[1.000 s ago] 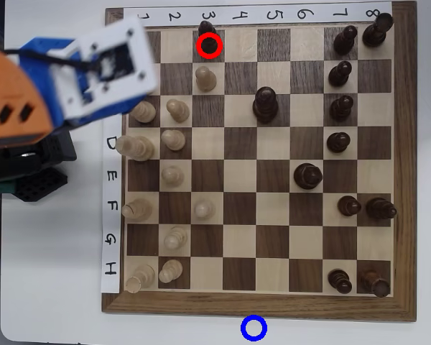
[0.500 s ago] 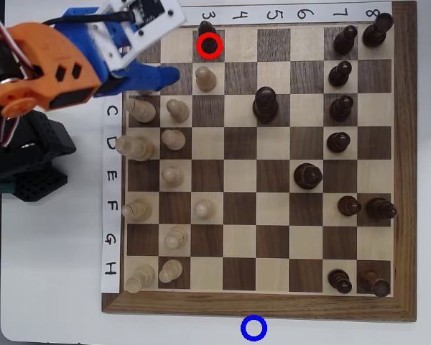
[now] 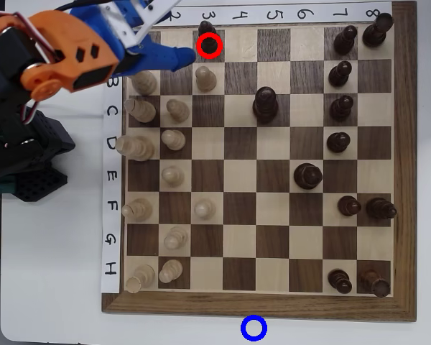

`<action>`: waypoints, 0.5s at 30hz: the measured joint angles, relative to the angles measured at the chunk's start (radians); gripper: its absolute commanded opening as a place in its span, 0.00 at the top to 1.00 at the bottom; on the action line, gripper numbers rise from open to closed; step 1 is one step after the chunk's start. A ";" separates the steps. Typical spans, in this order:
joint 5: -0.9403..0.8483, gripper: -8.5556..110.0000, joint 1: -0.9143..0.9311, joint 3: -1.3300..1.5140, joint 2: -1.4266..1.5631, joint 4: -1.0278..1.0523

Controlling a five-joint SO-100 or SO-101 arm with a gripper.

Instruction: Move the piece to destination

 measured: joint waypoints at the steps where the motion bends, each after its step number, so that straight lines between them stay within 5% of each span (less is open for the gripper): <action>1: 0.000 0.69 -0.005 0.000 -0.012 -0.015; 15: 0.000 0.70 -0.031 0.055 -0.167 -0.207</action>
